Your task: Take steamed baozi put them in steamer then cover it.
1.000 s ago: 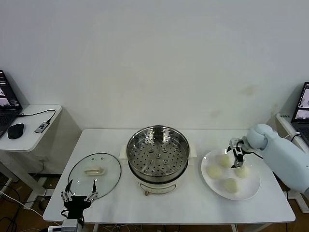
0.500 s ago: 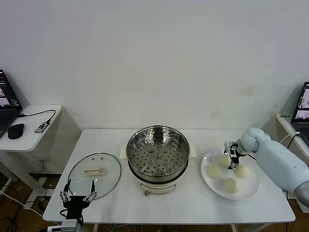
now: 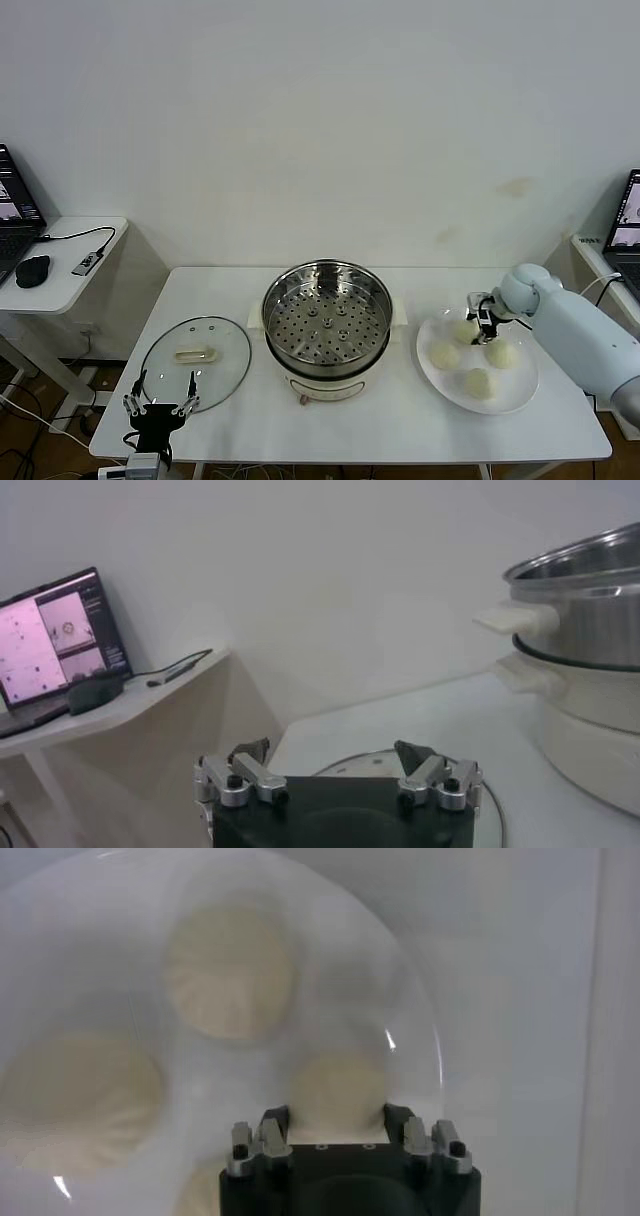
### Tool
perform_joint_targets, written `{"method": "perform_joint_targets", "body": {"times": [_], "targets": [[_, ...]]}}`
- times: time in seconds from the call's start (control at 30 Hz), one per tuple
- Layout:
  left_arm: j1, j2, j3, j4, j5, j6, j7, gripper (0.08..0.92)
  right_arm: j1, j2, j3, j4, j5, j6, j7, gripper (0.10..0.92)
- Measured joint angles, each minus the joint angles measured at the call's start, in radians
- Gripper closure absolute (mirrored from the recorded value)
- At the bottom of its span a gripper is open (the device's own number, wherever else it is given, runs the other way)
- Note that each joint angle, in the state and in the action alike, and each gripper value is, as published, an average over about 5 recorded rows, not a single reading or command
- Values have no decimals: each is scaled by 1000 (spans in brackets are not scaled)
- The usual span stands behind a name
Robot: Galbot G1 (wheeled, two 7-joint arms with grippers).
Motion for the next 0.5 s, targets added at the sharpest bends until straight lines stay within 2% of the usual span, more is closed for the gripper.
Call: {"method": "perform_joint_targets", "body": {"times": [0.3, 0.5], "targets": [[1, 15, 9, -14, -10, 2, 4, 177, 193, -106, -155, 141, 173, -40, -43, 430], [0, 25, 12, -20, -21, 1, 5, 177, 387, -110, -294, 211, 300, -43, -51, 425]]}}
